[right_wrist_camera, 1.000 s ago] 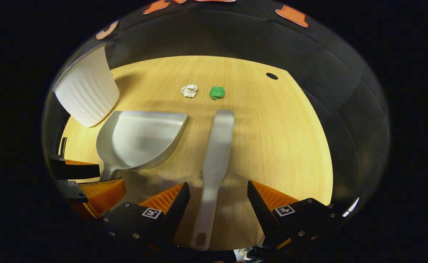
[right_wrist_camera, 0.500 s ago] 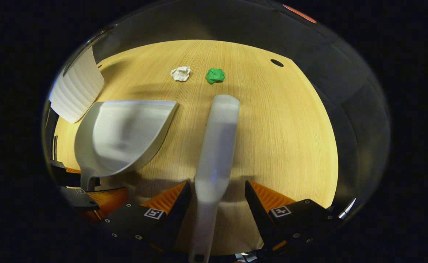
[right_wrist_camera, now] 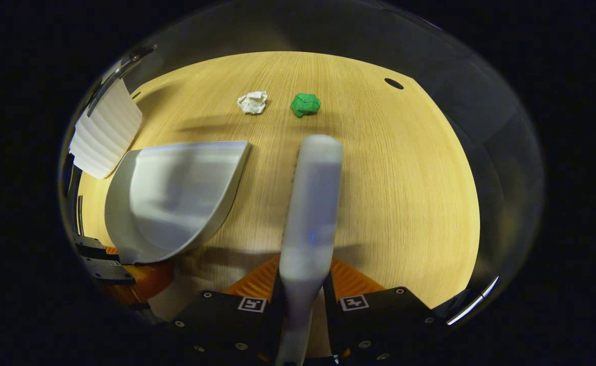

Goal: Pick up the small broom and dustpan from the desktop, sweep the trash into the dustpan with the broom, and then empty the trash into the garbage bin.

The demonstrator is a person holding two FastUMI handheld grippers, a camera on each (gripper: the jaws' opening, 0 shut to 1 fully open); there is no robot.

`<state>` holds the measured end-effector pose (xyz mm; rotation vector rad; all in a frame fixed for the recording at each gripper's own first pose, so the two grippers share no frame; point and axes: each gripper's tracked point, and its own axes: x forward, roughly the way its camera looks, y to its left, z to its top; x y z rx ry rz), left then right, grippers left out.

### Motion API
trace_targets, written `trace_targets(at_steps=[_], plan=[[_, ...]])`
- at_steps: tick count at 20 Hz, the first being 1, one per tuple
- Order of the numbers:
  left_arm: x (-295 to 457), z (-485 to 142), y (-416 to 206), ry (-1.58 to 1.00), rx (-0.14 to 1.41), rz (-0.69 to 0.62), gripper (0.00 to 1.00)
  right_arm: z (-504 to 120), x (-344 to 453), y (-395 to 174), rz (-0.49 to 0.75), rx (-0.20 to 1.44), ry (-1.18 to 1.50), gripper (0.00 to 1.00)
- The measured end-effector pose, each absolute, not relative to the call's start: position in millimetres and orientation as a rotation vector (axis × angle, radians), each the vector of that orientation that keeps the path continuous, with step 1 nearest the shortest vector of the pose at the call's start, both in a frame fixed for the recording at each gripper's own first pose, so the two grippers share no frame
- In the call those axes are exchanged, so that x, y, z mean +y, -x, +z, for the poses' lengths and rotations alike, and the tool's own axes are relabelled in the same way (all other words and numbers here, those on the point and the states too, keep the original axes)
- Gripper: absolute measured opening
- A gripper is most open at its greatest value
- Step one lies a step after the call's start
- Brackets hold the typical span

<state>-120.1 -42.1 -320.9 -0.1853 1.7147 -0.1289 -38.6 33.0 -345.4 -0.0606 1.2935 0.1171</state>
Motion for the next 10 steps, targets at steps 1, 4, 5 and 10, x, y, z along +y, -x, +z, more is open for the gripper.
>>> trace_targets(at_steps=[1,4,5,10], plan=[[-39.2,-318.5,121.0,0.178,1.71,-0.148,0.35,-343.5,30.6,38.7,0.117,1.296,0.047,0.35],[-35.4,-310.9,117.6,0.193,1.668,-0.234,0.3,-342.5,22.5,28.1,0.125,1.309,-0.016,0.28],[-35.1,-310.7,116.7,0.194,1.659,-0.282,0.29,-343.2,16.3,23.7,0.122,1.314,-0.027,0.26],[-8.2,-295.1,107.5,0.023,1.608,-0.443,0.29,-340.1,-23.3,-17.1,0.126,1.284,-0.009,0.24]])
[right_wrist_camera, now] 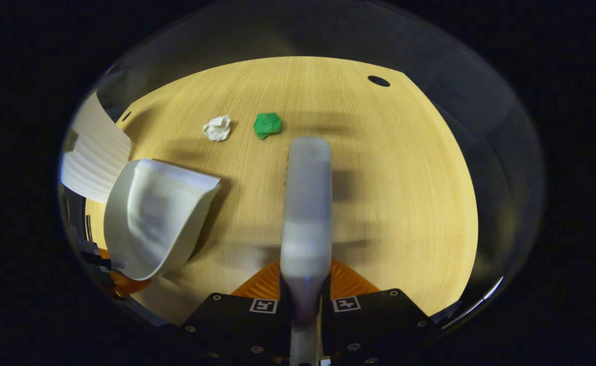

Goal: Pick up the small broom and dustpan from the desktop, sweep the trash into the dustpan with the broom, and then empty the trash into the garbage bin.

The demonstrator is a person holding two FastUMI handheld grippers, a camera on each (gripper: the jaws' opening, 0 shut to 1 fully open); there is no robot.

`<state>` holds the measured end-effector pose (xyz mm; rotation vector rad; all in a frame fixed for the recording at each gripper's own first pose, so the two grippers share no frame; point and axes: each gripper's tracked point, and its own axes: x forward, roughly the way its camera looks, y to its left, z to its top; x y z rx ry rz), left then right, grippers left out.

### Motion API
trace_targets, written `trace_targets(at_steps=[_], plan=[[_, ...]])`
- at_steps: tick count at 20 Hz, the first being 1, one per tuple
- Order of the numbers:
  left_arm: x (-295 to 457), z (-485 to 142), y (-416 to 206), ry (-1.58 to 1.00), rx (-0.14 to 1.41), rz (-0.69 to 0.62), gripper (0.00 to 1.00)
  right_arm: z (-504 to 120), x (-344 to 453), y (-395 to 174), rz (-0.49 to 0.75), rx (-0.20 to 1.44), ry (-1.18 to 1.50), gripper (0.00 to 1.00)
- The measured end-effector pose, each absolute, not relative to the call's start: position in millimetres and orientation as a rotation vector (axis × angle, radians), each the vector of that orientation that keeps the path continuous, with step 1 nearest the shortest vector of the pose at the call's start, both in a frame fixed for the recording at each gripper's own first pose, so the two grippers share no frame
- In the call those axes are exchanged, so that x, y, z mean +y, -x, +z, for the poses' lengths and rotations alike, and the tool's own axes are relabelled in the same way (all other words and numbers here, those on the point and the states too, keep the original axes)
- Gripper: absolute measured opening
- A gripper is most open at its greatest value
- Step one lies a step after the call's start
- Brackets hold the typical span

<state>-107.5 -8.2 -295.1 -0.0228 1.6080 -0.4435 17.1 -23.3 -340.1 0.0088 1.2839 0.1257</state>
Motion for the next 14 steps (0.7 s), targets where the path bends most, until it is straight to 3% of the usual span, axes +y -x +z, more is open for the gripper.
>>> trace_targets(at_steps=[4,9,14], plan=[[-0.7,-299.5,95.7,-0.108,1.635,-0.571,0.29,-338.3,-40.3,-72.8,0.15,1.268,0.025,0.24],[13.2,-300.7,69.9,-0.218,1.669,-0.724,0.29,-337.7,-29.9,-137.1,0.29,1.274,0.121,0.24],[23.5,-317.7,43.7,-0.351,1.665,-0.755,0.29,-350.4,0.9,-154.6,0.446,1.315,0.253,0.24]])
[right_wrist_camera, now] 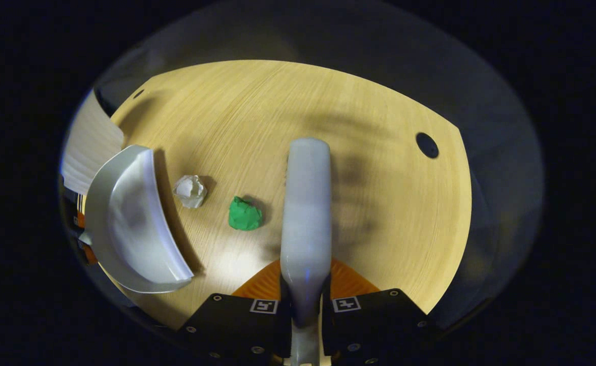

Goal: Pick up the small broom and dustpan from the desktop, sweep the trash into the dustpan with the broom, and then empty the trash into the garbage bin.

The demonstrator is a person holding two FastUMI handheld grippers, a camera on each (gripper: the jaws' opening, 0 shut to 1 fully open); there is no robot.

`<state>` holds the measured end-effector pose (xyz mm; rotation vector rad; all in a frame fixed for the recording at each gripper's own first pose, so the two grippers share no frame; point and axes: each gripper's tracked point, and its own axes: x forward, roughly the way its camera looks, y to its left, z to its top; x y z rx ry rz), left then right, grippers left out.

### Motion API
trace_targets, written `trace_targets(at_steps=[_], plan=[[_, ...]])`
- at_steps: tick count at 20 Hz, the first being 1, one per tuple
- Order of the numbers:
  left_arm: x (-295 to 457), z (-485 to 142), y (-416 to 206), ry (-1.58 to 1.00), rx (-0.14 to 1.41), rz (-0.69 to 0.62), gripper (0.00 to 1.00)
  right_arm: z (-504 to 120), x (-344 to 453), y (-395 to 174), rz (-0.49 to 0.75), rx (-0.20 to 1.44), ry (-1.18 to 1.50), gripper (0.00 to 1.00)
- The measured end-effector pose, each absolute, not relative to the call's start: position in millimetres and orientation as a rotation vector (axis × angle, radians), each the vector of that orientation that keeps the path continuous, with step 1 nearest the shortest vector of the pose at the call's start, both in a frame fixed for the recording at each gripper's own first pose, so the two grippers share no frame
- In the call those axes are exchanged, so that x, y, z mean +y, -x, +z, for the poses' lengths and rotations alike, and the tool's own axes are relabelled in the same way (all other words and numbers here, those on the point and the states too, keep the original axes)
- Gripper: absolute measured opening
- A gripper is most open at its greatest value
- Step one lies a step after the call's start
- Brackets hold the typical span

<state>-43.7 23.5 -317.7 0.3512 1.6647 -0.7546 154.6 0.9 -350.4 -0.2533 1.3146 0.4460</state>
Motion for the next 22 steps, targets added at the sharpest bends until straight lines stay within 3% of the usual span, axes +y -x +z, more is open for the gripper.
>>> trace_targets(at_steps=[5,13,17,19,22], plan=[[26.6,-313.7,39.9,-0.412,1.666,-0.858,0.29,-348.7,33.8,-140.4,0.633,1.368,0.245,0.24],[35.0,-311.1,39.3,-0.413,1.646,-0.948,0.29,-310.6,100.3,-119.6,1.049,1.375,0.251,0.24],[36.9,-317.7,35.1,-0.381,1.637,-0.892,0.29,-289.1,86.3,-135.8,1.099,1.405,0.228,0.24],[37.1,-318.3,48.1,-0.342,1.644,-0.854,0.29,-298.1,98.3,-107.5,1.099,1.393,0.211,0.24],[29.8,-319.6,58.0,-0.285,1.623,-0.814,0.29,-295.3,92.4,-131.4,1.029,1.371,0.193,0.24]])
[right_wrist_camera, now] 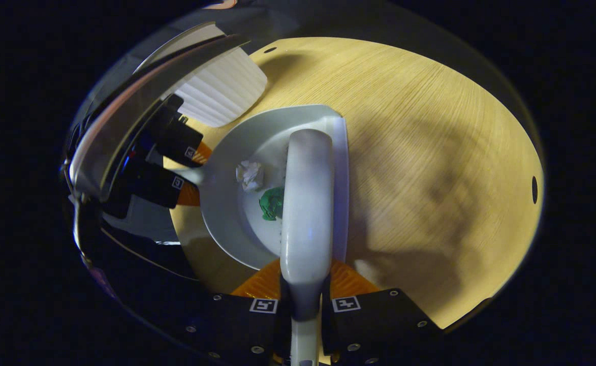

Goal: Pick up the small broom and dustpan from the desktop, sweep the trash into the dustpan with the broom, and then empty the trash into the garbage bin.

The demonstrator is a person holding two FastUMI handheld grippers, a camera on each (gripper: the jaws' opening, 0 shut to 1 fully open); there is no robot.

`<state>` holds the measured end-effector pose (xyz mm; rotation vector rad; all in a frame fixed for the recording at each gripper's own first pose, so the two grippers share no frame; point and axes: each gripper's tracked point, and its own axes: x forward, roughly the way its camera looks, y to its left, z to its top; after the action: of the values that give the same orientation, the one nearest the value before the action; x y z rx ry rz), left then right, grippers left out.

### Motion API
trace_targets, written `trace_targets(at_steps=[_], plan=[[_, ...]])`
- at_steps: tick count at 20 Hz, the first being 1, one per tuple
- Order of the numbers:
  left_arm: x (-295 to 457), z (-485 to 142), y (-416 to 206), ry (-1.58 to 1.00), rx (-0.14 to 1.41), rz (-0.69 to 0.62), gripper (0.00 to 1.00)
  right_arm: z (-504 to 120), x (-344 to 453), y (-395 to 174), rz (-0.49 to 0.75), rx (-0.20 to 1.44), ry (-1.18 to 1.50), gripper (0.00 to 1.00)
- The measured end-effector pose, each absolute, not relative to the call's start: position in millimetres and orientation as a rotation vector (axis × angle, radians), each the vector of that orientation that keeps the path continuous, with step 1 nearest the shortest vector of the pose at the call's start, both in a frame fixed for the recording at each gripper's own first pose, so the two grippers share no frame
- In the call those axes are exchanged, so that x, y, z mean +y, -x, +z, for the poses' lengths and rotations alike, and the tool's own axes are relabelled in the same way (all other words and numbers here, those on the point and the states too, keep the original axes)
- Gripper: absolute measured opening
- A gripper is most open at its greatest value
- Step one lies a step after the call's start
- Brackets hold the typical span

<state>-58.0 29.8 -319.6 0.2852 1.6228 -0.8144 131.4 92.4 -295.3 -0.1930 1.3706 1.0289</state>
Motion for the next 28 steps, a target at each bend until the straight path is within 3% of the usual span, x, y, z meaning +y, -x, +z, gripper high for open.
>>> trace_targets(at_steps=[3,7,15,20,28], plan=[[36.0,-314.8,72.8,-0.225,1.631,-0.742,0.29,-299.1,80.7,-151.1,0.877,1.36,0.127,0.24],[28.4,-313.8,79.0,-0.157,1.65,-0.623,0.29,-315.3,57.1,-186.7,0.586,1.371,0.001,0.24],[-5.0,-299.1,70.4,0.061,1.644,-0.307,0.29,-342.0,88.1,-133.0,0.239,1.419,-0.175,0.24],[-11.3,-282.6,51.8,0.056,1.537,-0.296,0.29,-377.8,105.5,-101.6,0.201,1.435,-0.185,0.24],[-23.2,-240.3,11.3,0.087,1.361,-0.326,0.29,-407.8,104.9,-109.7,0.172,1.426,-0.141,0.24]])
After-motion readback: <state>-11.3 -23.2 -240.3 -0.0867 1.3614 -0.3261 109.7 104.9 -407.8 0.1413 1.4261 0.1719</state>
